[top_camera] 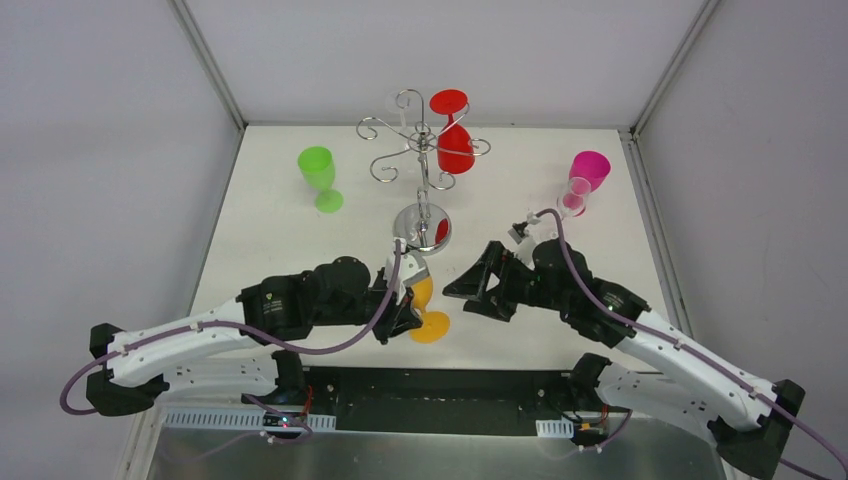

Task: Take the wine glass off the wine glass rack
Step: Place the wine glass at the center of the board.

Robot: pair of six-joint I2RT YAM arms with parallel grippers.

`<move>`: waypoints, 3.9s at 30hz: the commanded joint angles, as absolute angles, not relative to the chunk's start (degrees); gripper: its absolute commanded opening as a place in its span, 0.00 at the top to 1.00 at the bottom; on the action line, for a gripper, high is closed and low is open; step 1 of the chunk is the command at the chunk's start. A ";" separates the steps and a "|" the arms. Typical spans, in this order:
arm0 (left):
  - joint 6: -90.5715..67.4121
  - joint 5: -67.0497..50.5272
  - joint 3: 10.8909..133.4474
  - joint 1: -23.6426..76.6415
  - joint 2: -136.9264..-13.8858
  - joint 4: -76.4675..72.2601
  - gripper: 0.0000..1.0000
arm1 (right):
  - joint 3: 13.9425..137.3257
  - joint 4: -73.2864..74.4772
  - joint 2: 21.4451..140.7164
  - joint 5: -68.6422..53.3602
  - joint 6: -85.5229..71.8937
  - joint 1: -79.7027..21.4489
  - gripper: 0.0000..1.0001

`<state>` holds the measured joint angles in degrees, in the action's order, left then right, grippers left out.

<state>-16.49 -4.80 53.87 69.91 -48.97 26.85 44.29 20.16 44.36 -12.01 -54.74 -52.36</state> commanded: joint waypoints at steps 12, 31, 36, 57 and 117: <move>-5.10 1.45 53.55 79.41 -48.78 19.83 1.00 | 39.13 2.13 49.34 -26.35 -62.28 -52.33 0.22; -1.17 4.75 53.30 83.42 -48.70 17.56 1.00 | 36.20 -5.59 51.49 -26.68 -66.12 -56.08 0.50; -1.84 4.43 52.12 83.58 -48.12 15.75 1.00 | 36.16 -6.38 52.19 -26.48 -66.51 -56.46 0.54; -3.68 5.41 49.08 84.02 -45.95 13.58 0.85 | 36.34 -8.00 53.36 -26.55 -67.65 -57.35 1.00; -51.12 28.48 32.95 83.79 -19.82 6.77 0.14 | 47.88 31.51 37.15 -24.40 14.66 -66.03 1.00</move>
<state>-46.70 27.77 33.01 83.31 -19.29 6.94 44.40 30.98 36.49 -24.71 6.76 -63.55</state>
